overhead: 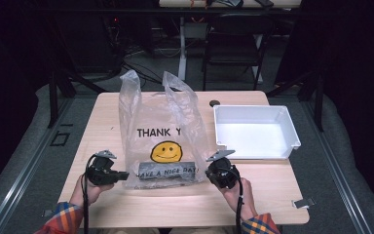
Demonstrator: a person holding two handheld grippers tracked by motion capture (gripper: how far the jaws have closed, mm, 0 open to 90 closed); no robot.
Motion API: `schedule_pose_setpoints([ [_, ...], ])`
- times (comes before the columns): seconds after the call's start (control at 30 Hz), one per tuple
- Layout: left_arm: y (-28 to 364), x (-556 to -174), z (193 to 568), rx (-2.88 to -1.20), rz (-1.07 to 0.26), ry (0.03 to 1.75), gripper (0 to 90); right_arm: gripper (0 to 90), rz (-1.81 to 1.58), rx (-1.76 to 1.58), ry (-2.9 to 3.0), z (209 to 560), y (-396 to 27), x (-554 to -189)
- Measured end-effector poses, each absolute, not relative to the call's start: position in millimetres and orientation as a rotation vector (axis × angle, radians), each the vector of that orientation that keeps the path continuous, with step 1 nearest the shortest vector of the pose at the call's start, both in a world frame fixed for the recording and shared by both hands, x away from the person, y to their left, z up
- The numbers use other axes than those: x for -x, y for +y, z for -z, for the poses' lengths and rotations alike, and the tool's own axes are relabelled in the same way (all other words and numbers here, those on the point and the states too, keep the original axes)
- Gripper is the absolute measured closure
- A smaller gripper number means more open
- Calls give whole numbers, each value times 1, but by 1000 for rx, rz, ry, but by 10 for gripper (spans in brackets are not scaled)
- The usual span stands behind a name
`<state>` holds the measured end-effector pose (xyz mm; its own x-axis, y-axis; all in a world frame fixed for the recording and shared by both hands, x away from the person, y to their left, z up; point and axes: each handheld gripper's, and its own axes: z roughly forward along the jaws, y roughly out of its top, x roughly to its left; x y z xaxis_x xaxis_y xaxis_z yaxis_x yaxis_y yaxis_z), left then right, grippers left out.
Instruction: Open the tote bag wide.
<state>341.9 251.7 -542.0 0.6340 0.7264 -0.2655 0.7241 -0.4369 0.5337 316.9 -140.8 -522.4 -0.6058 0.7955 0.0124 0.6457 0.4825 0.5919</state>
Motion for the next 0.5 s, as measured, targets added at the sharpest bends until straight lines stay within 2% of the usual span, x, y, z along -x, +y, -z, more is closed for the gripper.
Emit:
schedule_pose_setpoints([
  [0.2,249,-342,546,-2260,-8,1128,900,898,-780,-1247,2490,528,-145,-320],
  [0.3,250,-343,547,-2264,-9,1127,900,751,-826,-1224,2493,522,-145,-317],
  [0.43,249,-343,548,-2287,-11,1122,900,629,-886,-1159,2495,508,-142,-311],
  [0.47,249,-343,548,-2294,-14,1121,900,575,-916,-1135,2484,501,-139,-309],
  [0.5,248,-343,549,-2301,-16,1121,900,575,-916,-1135,2484,501,-139,-309],
])
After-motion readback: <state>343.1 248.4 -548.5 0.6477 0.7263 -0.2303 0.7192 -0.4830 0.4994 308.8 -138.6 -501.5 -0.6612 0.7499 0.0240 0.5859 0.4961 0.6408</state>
